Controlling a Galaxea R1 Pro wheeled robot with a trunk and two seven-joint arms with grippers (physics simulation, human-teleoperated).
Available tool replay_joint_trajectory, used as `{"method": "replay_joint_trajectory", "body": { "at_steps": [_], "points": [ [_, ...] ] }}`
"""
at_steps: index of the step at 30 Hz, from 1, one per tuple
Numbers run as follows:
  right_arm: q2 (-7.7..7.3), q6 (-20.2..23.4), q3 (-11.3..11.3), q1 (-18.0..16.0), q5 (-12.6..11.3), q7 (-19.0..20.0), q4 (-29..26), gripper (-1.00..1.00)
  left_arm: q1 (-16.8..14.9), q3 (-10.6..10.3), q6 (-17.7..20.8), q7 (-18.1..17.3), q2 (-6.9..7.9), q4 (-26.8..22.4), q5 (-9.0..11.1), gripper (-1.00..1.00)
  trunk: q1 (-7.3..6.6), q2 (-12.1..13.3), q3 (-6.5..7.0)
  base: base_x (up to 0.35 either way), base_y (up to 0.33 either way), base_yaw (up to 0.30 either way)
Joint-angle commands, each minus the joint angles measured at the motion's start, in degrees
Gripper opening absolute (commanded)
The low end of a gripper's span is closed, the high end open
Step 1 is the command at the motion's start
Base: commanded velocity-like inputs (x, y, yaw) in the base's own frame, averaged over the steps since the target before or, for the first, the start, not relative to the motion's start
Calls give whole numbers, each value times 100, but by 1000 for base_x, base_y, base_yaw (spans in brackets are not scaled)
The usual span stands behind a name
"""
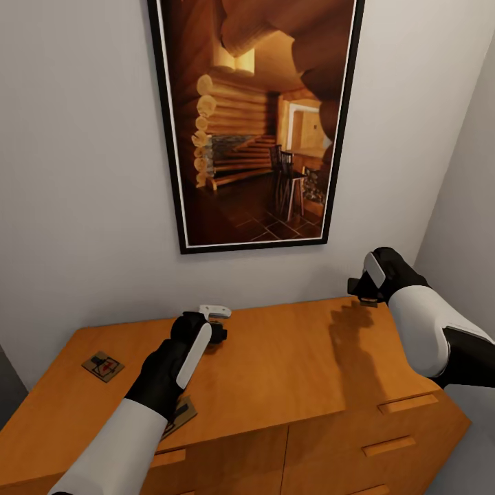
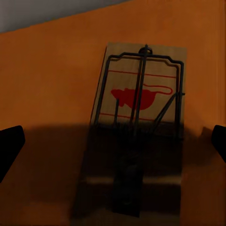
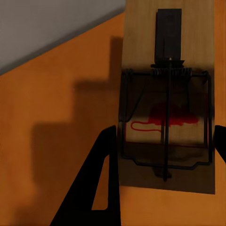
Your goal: Take the four mousetraps from the cabinet in the bathroom and place them on the bathroom floor. Make sure all four end up on the same floor surface, and ensure that at least two of them are either under or directly next to the same bathroom sink.
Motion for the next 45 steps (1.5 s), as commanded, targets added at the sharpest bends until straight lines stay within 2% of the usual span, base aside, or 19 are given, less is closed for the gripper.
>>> {"method": "replay_joint_trajectory", "body": {
  "at_steps": [1, 33, 45],
  "points": [
    [5, 16, -44, -5, 17, -7, -5, -100, -2, -10, -11, 48, 0, 41, 209, 100, 0, -3, -8, -58, -6, 0],
    [4, 16, -44, -5, 13, -13, 4, -100, -2, -20, -13, 49, 8, 56, 214, 100, 0, -3, -8, -30, -12, 0],
    [6, 10, -44, -5, 21, -13, 54, -100, -2, -21, -41, 44, 17, 345, 211, 100, 0, -3, -8, 0, 0, 0]
  ]
}}
